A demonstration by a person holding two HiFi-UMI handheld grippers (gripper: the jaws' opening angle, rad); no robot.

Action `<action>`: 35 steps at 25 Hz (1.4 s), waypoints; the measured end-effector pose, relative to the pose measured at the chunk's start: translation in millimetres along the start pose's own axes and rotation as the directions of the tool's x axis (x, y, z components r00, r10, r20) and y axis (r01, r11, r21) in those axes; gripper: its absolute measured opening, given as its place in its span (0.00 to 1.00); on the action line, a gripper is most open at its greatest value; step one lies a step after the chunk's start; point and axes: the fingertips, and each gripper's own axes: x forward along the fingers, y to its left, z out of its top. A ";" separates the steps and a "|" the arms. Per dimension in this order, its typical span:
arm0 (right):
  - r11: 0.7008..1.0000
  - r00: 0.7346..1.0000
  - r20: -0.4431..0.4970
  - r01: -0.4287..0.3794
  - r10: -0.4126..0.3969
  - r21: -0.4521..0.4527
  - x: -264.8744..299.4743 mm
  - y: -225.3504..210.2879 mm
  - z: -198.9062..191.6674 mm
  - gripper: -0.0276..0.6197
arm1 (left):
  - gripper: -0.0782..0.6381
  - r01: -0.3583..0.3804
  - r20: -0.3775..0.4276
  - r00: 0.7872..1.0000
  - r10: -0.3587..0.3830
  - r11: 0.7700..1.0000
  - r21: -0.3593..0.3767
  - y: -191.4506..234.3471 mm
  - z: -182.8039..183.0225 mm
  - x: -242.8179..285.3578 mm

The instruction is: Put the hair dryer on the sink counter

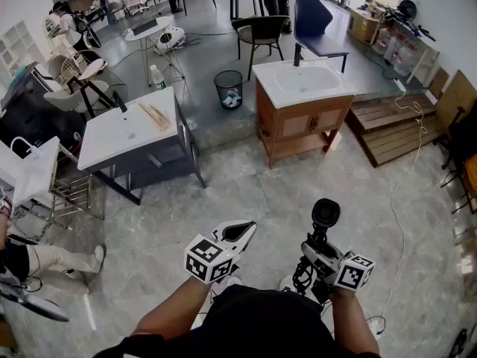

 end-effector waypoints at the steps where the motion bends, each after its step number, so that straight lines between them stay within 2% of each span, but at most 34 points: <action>1: 1.000 1.000 0.001 -0.001 0.001 0.001 -0.1 0.9 -0.3 0.36 | 0.11 -0.001 0.000 1.000 0.001 1.000 0.001 -0.1 0.0 -0.5; 13: 1.000 1.000 -0.014 0.003 -0.003 -0.014 -0.2 7.0 -7.0 0.36 | 0.11 0.001 0.002 1.000 -0.001 1.000 0.014 -1.0 -1.9 -7.6; 18: 0.998 1.000 0.017 -0.015 0.016 -0.055 0.2 18.2 -4.3 0.36 | 0.11 0.005 0.003 1.000 -0.005 1.000 0.017 1.3 -3.9 -14.5; 21: 0.997 0.999 0.032 -0.030 0.033 -0.064 6.8 26.5 -4.4 0.36 | 0.11 0.004 0.004 1.000 -0.005 1.000 0.016 8.4 -6.7 -22.5; 28: 0.999 0.999 0.035 -0.008 0.009 -0.037 28.1 33.2 -16.8 0.36 | 0.11 -0.009 0.006 1.000 0.009 1.000 0.014 32.5 -15.1 -48.2; 35: 0.999 0.998 0.062 0.012 -0.010 -0.039 56.1 47.0 -29.5 0.36 | 0.11 -0.011 -0.026 1.000 0.012 1.000 0.005 62.9 -37.0 -75.8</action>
